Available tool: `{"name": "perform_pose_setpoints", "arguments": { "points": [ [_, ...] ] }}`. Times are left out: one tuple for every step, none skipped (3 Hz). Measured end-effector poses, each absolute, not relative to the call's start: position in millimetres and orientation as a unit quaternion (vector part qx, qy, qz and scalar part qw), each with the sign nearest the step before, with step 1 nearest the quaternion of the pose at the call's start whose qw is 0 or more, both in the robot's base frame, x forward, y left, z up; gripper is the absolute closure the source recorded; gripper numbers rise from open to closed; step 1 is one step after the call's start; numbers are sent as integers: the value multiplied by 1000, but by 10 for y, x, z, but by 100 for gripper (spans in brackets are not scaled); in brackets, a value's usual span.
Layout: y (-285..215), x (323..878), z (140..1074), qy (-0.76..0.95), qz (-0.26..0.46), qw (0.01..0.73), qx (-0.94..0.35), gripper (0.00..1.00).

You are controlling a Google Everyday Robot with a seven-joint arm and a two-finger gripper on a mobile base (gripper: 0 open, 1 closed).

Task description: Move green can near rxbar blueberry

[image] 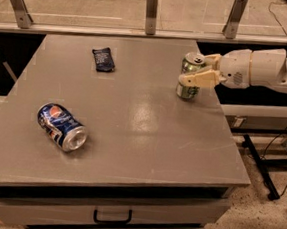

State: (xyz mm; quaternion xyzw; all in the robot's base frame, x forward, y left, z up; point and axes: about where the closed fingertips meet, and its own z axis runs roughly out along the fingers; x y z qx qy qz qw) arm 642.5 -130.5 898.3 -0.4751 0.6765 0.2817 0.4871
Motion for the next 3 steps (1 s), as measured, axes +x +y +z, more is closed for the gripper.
{"name": "perform_pose_setpoints", "arguments": {
  "points": [
    [-1160, 6403, 9170, 658, 278, 510, -479, 100],
    [-1045, 6440, 9631, 630, 257, 543, -492, 100],
    [-1046, 6442, 9645, 630, 256, 544, -492, 100]
  ]
}}
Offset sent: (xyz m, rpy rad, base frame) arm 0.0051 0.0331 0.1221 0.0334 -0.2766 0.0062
